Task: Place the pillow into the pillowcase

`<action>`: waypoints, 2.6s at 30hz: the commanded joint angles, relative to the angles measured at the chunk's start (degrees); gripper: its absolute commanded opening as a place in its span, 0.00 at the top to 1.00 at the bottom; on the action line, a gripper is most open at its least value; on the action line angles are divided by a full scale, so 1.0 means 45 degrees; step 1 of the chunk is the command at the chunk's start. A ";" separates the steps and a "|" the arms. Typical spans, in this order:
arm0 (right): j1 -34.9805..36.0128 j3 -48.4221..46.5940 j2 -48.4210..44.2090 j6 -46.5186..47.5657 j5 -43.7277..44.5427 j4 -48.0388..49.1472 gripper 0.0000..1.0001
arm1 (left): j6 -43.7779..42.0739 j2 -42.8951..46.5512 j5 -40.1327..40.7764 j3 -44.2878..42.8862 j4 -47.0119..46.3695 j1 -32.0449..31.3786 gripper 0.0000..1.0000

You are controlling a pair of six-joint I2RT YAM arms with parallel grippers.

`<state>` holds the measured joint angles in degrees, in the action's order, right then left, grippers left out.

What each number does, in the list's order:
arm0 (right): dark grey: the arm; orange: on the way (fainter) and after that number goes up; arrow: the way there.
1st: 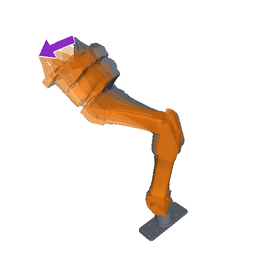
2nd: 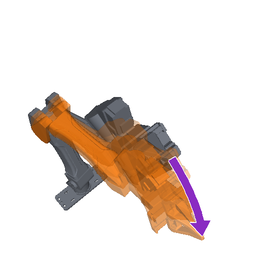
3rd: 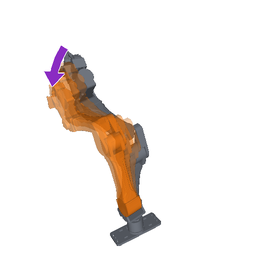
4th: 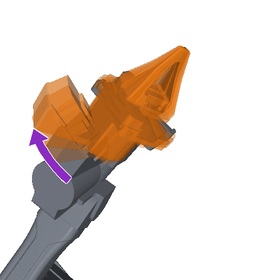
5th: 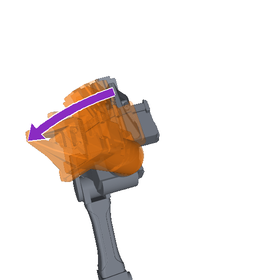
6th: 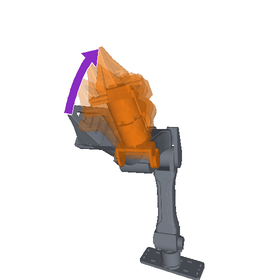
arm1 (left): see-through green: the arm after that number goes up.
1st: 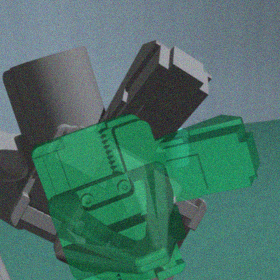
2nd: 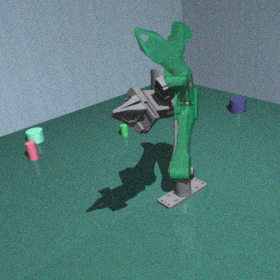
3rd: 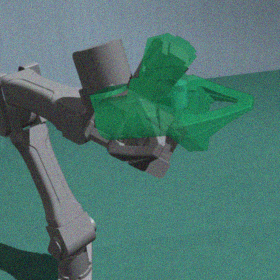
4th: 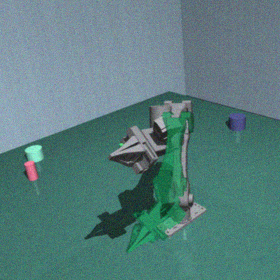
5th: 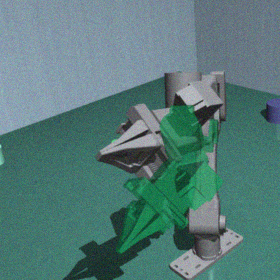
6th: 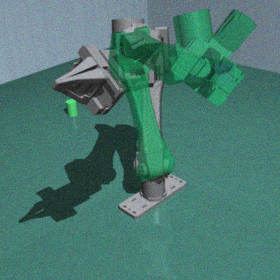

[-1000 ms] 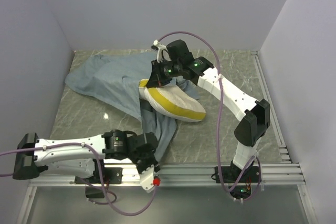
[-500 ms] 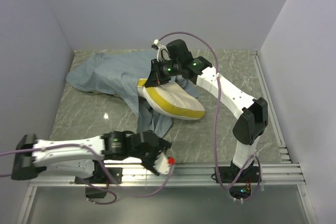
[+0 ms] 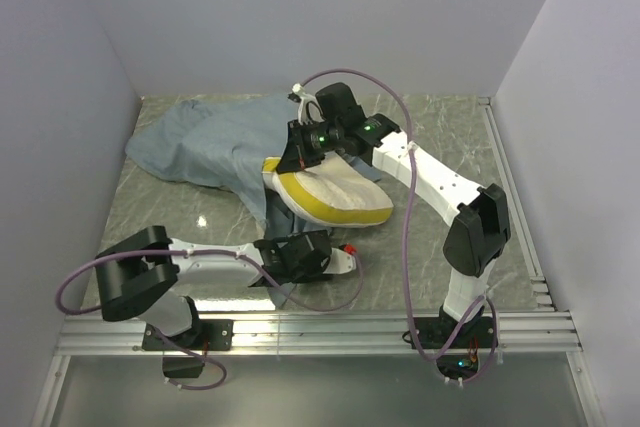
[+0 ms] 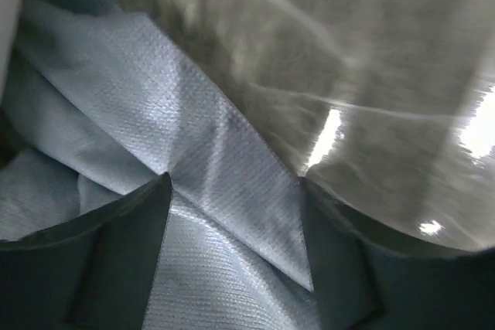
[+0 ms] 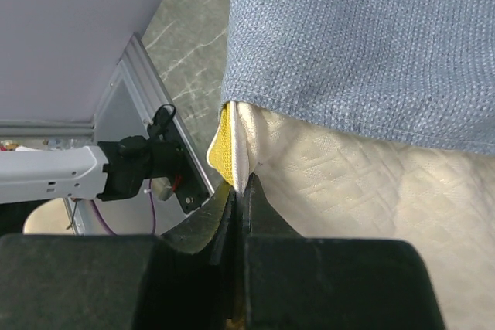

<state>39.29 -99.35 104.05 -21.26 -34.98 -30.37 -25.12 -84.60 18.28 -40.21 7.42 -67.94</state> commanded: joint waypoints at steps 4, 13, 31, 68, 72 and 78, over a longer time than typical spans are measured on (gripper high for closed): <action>-0.0059 0.0125 -0.0564 -0.0237 -0.0117 0.1065 1.00 | 0.0369 -0.1765 -0.0446 -0.0517 -0.0478 0.0489 0.65; 0.0194 -0.0793 0.0665 -0.0861 -0.0254 0.1494 1.00 | 0.0232 -0.0968 -0.3671 -0.3153 -0.0085 -0.1949 1.00; 0.0860 0.1552 0.2311 -0.2132 -0.2733 0.3644 0.38 | 0.2224 0.5222 -0.7545 -0.4522 0.4111 -0.3359 0.01; -0.9863 0.5496 -0.1913 0.5133 0.2852 -0.1865 0.14 | 0.2296 -0.4952 -0.1850 -0.7744 0.1512 0.0853 0.47; -0.9766 0.5301 -0.0686 0.5641 0.2891 -0.1884 0.14 | 0.2946 -0.2730 -0.7754 -0.6947 0.1789 0.2770 0.88; -0.9045 0.5203 0.0646 0.5389 0.2619 -0.1143 0.16 | 0.3142 -0.0420 -1.1148 -0.6046 0.2178 0.4277 1.00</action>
<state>-3.75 -74.26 106.37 2.66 -22.33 -38.52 -12.71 -89.95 -17.69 -67.85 15.62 -49.43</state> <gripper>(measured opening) 0.838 0.068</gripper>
